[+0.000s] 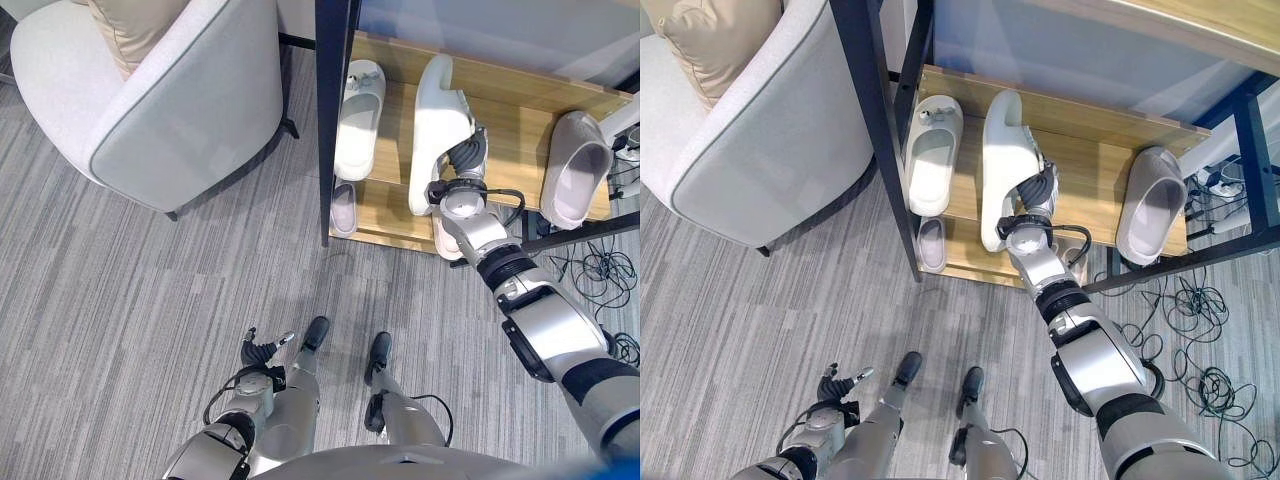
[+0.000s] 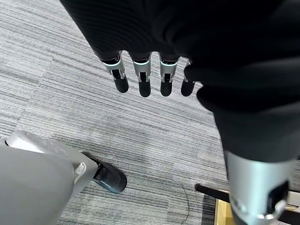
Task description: Arrange the slippers neatly on the shoe rack.
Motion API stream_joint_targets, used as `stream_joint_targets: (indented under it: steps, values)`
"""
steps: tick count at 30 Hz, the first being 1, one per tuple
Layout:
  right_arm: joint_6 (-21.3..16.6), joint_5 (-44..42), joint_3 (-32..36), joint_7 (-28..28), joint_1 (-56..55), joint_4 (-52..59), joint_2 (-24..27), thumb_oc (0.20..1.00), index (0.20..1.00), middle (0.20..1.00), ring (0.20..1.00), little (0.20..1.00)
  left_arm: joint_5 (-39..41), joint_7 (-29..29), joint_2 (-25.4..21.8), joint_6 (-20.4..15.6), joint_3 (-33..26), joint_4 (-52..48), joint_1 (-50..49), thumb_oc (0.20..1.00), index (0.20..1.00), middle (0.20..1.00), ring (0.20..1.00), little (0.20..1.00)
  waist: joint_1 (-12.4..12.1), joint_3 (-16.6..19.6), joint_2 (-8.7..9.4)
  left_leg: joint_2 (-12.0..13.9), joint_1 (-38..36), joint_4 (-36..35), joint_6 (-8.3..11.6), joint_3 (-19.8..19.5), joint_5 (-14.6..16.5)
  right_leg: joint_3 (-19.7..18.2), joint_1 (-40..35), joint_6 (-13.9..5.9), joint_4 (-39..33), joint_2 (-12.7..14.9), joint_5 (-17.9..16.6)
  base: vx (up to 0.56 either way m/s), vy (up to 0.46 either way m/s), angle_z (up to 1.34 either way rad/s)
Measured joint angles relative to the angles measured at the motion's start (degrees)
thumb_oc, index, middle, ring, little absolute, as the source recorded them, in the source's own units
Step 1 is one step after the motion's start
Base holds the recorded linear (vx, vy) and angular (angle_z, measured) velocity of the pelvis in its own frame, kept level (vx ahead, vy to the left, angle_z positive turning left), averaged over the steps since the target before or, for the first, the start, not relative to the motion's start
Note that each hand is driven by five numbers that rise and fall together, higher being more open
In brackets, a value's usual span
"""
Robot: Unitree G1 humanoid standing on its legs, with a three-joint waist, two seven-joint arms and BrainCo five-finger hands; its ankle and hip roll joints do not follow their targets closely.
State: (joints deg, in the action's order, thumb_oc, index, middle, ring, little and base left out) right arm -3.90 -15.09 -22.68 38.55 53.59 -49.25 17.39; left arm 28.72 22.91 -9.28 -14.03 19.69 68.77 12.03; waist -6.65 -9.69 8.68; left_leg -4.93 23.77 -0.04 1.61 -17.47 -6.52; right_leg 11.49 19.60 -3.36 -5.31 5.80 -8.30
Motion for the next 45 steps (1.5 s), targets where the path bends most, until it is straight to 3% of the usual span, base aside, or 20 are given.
stream_joint_targets:
  steps: [21, 22, 23, 36, 45]
  values:
    - [-0.9, -0.46, 1.98, -0.29, -0.01, -2.15, 0.2, 0.2, 0.2, 0.2, 0.2, 0.2, -0.24, 0.1, -0.43, -0.19, -0.03, 0.02, -1.05, 1.0, 1.0, 1.0, 1.0, 1.0, 0.71, -0.09, 0.74, 0.0, -0.47, -0.01, -0.34, 1.22, 0.17, -1.47, 0.02, -0.12, 0.0, 0.08, -0.12, 0.0, 0.001, -0.02]
    - [-1.0, -0.46, 1.98, -0.29, -0.01, -2.3, 0.22, 0.667, 0.667, 0.667, 0.667, 0.667, -0.24, 0.09, -0.42, -0.26, -0.03, 0.02, -1.16, 1.0, 1.0, 1.0, 1.0, 1.0, 0.7, -0.09, 0.74, 0.01, -0.47, -0.01, -0.26, 1.21, 0.23, -1.47, 0.02, -0.12, 0.0, 0.07, -0.12, 0.0, 0.0, 0.0]
    - [-1.14, -0.46, 1.99, -0.26, -0.01, -2.32, 0.22, 1.0, 1.0, 1.0, 1.0, 1.0, -0.27, 0.09, -0.42, -0.31, -0.03, 0.01, -1.38, 1.0, 1.0, 1.0, 1.0, 1.0, 0.71, -0.09, 0.74, 0.02, -0.47, 0.0, -0.26, 1.24, 0.23, -1.47, 0.03, -0.12, 0.0, 0.07, -0.12, 0.0, 0.0, 0.0]
    - [-2.91, -0.62, 4.26, 2.23, -0.8, -0.4, -1.15, 1.0, 1.0, 1.0, 1.0, 1.0, -0.7, 0.09, -0.27, -0.34, -0.04, -0.04, -1.86, 1.0, 1.0, 1.0, 1.0, 1.0, 0.02, 0.06, 0.44, -0.02, -0.58, 0.0, -0.24, 1.42, 0.24, -1.6, -0.01, -0.1, -0.01, 0.16, -0.12, 0.0, 0.0, 0.0]
    - [-10.03, -5.03, 7.44, 1.82, -12.63, 5.6, -2.92, 1.0, 1.0, 1.0, 1.0, 1.0, -1.4, 0.14, 0.45, -0.22, -0.27, -0.02, -2.87, 1.0, 1.0, 1.0, 1.0, 1.0, -0.34, 1.15, -1.66, -0.02, -0.85, 0.01, -0.23, 1.35, 0.25, -1.54, -0.36, -0.05, 0.0, 0.22, -0.11, 0.0, 0.0, 0.0]
